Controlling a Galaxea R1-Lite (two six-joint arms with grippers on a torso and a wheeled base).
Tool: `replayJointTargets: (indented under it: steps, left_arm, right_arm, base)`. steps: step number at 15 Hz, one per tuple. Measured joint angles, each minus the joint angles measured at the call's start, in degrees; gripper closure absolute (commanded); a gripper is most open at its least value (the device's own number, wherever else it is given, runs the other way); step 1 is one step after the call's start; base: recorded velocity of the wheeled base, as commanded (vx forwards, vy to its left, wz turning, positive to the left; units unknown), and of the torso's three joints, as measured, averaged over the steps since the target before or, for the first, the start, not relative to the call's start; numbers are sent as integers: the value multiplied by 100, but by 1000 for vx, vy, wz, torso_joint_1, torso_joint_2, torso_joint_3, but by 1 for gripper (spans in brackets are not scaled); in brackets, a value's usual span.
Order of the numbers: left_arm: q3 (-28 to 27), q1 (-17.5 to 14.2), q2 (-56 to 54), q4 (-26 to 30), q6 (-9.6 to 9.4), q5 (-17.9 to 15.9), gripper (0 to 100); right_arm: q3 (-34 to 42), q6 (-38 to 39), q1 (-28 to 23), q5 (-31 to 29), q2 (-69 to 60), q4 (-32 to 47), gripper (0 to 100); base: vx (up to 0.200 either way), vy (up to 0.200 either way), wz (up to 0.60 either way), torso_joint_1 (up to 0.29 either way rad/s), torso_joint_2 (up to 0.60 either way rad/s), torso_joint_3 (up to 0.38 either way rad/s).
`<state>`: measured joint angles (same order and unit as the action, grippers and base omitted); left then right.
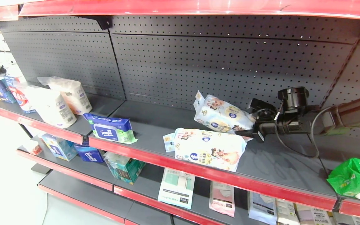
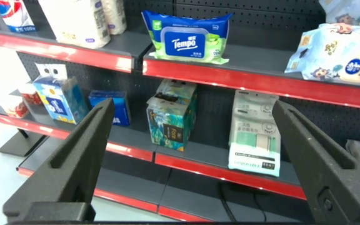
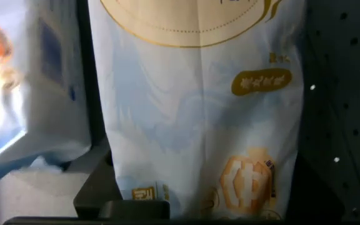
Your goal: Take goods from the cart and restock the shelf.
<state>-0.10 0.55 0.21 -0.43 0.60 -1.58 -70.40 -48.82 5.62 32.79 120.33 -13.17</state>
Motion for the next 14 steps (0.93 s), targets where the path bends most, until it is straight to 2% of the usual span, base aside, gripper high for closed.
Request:
replayJointTargets:
  steps: [10,11,14]
  left_arm:
    - [0,-2,0,0,0,0,0]
    - [0,-2,0,0,0,2,0]
    - [0,-2,0,0,-2,0,0]
  right_arm:
    - [-390,7,-17,-30,489,-10,100]
    - [-402,7,-20,-37,517,-13,0]
    - [-412,22,-30,-45,566,-13,0]
  base:
    - [0,0,0,0,0,0]
    - [0,0,0,0,0,0]
    - [0,0,0,0,0,0]
